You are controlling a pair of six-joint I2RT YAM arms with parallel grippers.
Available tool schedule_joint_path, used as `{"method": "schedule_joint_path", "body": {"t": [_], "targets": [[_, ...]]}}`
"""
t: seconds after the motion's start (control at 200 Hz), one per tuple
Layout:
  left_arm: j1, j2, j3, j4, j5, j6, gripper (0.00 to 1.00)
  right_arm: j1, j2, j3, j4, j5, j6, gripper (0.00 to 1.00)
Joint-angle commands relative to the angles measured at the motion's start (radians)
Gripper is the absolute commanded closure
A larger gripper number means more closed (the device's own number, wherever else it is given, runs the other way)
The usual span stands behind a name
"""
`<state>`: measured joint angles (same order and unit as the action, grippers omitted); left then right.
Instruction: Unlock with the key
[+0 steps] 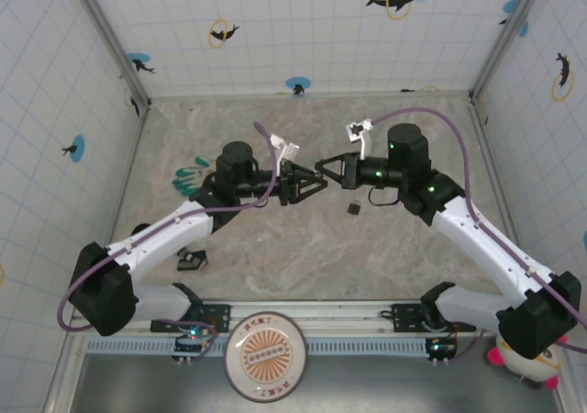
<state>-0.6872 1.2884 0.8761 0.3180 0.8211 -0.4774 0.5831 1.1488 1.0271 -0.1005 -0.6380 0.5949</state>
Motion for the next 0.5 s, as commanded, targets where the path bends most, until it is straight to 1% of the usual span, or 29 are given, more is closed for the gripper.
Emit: {"method": "schedule_joint_path", "body": {"t": [0.0, 0.04, 0.08, 0.49], "targets": [[0.001, -0.024, 0.009, 0.019, 0.06, -0.001, 0.68, -0.011, 0.009, 0.005, 0.036, -0.001, 0.006, 1.0], [0.002, -0.023, 0.008, 0.016, 0.068, -0.001, 0.74, -0.012, 0.008, 0.005, 0.036, -0.001, 0.006, 1.0], [0.001, -0.024, 0.009, 0.009, 0.067, 0.0, 0.76, -0.015, 0.007, 0.004, 0.031, 0.0, 0.005, 1.0], [0.002, -0.044, 0.02, -0.089, 0.027, 0.035, 0.75, -0.025, 0.0, 0.005, -0.04, 0.027, -0.044, 1.0]]}}
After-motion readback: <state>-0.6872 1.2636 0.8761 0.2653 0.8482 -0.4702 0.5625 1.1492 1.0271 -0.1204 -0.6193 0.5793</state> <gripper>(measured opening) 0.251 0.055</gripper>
